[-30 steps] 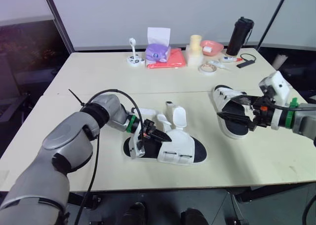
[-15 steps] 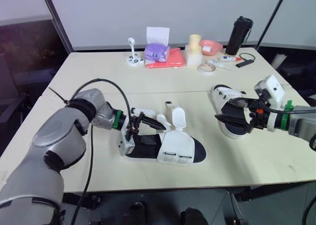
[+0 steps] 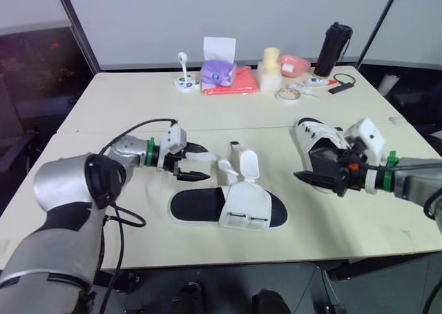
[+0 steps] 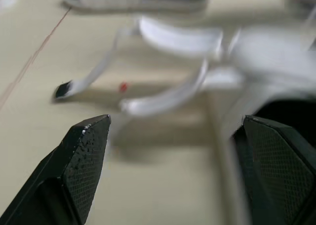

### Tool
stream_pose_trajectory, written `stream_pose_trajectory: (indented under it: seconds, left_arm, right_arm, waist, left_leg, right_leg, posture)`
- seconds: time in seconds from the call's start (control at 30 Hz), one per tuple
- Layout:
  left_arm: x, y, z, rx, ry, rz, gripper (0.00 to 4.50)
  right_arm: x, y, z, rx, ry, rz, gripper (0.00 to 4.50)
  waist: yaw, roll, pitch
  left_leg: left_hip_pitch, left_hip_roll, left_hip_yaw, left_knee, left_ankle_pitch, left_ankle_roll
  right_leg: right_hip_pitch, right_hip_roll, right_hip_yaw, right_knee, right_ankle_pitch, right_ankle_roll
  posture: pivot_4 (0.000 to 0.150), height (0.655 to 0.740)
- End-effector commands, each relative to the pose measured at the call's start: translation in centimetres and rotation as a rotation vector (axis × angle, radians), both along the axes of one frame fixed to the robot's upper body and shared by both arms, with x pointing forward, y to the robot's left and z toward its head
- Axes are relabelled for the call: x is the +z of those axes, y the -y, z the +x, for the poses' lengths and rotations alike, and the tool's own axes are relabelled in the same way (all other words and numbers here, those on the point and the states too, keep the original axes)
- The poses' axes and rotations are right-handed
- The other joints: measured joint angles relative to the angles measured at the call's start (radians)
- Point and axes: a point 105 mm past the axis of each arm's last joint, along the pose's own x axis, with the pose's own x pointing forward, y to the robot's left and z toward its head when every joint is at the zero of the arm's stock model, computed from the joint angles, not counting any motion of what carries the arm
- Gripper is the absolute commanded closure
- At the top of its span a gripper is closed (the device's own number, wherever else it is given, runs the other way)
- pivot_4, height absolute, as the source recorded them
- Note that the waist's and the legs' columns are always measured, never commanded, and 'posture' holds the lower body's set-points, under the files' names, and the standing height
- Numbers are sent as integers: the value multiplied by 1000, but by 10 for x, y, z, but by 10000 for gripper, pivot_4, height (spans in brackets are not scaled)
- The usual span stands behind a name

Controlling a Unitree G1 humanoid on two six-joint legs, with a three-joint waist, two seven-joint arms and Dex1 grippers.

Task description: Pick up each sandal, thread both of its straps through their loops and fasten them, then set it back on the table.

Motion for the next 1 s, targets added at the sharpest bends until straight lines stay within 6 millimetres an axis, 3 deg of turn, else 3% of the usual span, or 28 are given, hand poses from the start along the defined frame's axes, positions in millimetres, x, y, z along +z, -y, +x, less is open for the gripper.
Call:
stream_pose_trajectory:
  seconds: [0.03, 0.07, 0.17, 0.4, 0.73, 1.0]
  left_arm:
    - [29, -2, 7, 32, -46, -129, 691]
    - [33, -1, 8, 44, -67, -157, 691]
    - [44, 0, 10, 68, -102, -217, 0]
    - [32, 4, 15, 126, -90, -226, 0]
    - [16, 1, 9, 104, -164, -222, 0]
    - [0, -12, 2, 112, -248, -178, 0]
  right_arm:
    - [2, -9, -9, 72, 56, -58, 0]
    - [-2, -13, -12, 95, 47, -60, 0]
    - [-10, -25, -20, 161, 26, -54, 8862]
    - [-31, -38, -19, 235, 14, -103, 44795]
    - [-69, -50, -12, 315, -50, -126, 44795]
    - [-78, -64, 0, 384, -28, -107, 44795]
  waist:
    - [-11, 0, 0]
    - [-15, 0, 0]
    - [-21, 0, 0]
    - [-27, -1, 0]
    - [-26, -2, 1]
    - [-33, -2, 1]
  left_leg:
    - [0, 0, 0, 0, 0, 0]
    - [0, 0, 0, 0, 0, 0]
    - [2, 1, 0, 0, 0, 0]
    - [4, 1, 1, 0, 0, 0]
    - [4, 1, 1, 0, 0, 0]
    - [5, 1, 1, 0, 0, 0]
  right_leg:
    - [0, 0, 0, 0, 0, 0]
    - [0, 0, 0, 1, 0, 0]
    - [0, 0, 0, 2, 0, 0]
    - [1, 0, 0, 2, 0, 0]
    - [1, 0, 0, 3, 0, 0]
    - [1, 0, 0, 3, 0, 0]
  posture:
    - [1500, 7400]
    - [1500, 7400]
    - [1500, 7400]
    - [1500, 7400]
    - [1500, 7400]
    - [1500, 7400]
